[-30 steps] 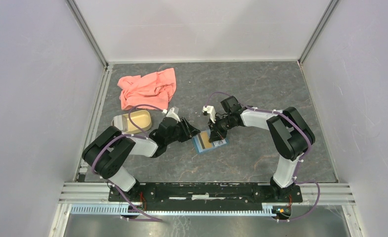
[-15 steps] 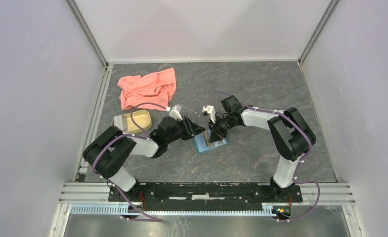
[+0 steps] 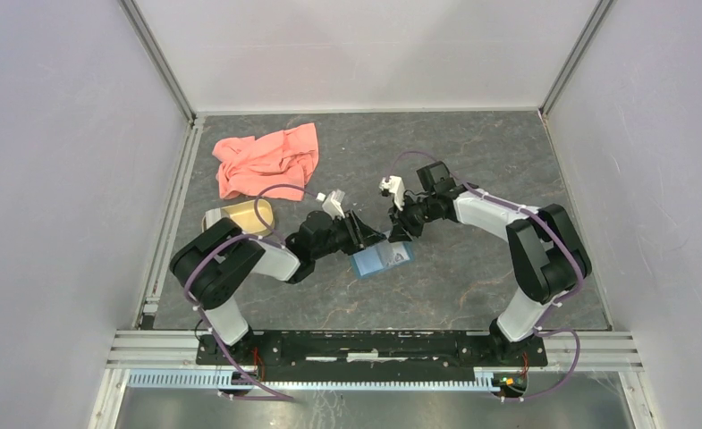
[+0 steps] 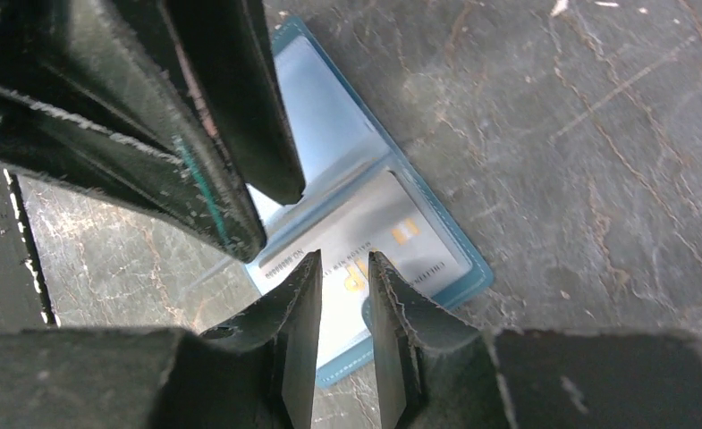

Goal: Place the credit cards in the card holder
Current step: Turn over the card slot in the card holder.

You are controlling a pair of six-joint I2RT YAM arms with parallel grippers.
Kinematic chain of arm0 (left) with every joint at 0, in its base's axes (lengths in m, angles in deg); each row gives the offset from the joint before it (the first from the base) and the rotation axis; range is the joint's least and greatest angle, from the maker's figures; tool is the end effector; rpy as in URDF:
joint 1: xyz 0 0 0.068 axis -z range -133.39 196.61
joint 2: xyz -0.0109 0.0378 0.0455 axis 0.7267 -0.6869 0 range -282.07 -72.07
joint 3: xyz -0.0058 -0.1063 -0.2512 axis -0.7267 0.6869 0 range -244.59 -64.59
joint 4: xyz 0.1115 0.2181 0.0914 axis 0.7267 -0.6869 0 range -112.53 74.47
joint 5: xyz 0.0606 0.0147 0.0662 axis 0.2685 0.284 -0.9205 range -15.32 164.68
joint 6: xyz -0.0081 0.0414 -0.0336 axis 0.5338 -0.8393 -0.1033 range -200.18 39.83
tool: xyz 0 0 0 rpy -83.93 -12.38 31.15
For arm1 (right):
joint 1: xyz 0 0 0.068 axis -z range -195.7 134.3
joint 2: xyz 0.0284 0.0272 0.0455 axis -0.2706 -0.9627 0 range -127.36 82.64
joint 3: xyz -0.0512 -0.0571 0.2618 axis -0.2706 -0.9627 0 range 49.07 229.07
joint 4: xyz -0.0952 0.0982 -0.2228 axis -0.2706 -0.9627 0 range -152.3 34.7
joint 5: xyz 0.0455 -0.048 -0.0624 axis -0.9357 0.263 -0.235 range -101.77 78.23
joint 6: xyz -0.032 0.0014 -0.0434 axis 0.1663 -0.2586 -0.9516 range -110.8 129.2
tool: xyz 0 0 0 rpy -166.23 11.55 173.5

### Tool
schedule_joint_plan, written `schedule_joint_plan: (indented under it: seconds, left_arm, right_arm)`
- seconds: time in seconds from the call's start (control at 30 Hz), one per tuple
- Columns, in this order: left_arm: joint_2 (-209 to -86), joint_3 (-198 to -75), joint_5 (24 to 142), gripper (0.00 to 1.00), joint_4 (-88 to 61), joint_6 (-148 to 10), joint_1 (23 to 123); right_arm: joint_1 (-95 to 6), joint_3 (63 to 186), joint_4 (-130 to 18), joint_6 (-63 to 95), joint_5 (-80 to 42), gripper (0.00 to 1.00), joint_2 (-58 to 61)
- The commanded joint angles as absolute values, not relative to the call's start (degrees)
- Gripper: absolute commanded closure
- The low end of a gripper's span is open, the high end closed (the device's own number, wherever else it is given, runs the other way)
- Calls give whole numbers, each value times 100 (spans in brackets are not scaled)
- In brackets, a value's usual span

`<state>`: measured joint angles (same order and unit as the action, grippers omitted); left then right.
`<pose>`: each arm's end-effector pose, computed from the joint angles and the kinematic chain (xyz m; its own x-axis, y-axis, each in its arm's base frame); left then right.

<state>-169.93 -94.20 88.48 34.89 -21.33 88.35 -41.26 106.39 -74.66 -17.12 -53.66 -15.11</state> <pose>0.2226 -0.2101 0.1365 -0.8165 -0.3853 -0.4299 0.2265 0.4711 -0.8525 0.2889 0.1644 0.1750 -0.4219 -0.5678 -0.7069 -0.9053 0.3065 0.2941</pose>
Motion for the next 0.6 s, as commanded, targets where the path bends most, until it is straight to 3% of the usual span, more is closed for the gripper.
schedule_joint_plan:
  seconds: [0.0,0.57]
  left_arm:
    - [-17218,-9754,8969,58,3905,-1895,8971]
    - [-17157,-9903,8774,58,3574,-2195,9038]
  right_arm:
    - [-3924,10802,-7584,-1904,-5437,68,-1292]
    - [-3392,10779,-8063,-2804,-5811,68,-875]
